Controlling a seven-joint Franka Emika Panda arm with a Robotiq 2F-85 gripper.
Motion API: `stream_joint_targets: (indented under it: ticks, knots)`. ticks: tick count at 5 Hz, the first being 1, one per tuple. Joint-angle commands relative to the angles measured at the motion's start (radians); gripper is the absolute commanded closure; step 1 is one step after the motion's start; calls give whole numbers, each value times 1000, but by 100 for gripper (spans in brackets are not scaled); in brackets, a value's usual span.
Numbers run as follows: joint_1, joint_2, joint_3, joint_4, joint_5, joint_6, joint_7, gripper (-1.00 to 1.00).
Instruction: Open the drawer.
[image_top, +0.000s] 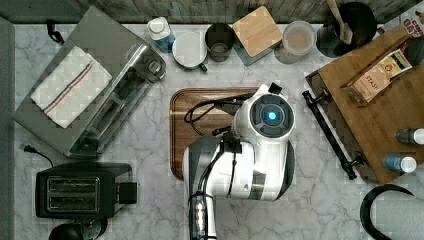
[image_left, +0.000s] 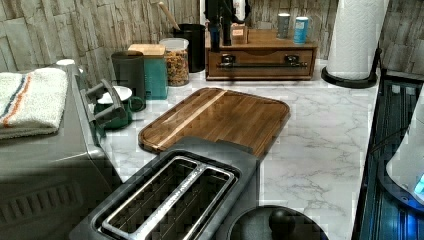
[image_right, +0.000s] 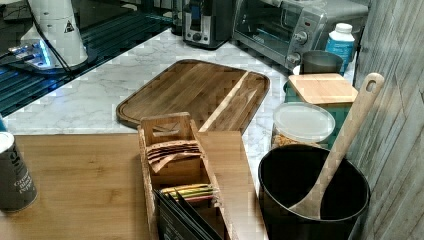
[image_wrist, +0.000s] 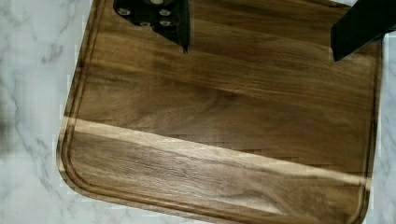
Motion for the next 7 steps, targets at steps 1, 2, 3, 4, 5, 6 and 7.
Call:
stream_joint_targets:
  ticks: [1, 2, 3, 4, 5, 6, 7]
  knots:
    - [-102, -25, -143, -86, 42, 130, -356, -100]
    - [-183, -20, -95, -113, 38, 192, -463, -100]
    - [-179, -9, -132, -145, 49, 269, -585, -100]
    - [-142, 5, -199, -161, 43, 336, -652, -100]
    - [-180, 26, -200, -154, 51, 380, -728, -100]
    - [-204, 50, -207, -133, 37, 396, -782, -100]
    - [-222, 90, -231, -100, 121, 405, -891, -100]
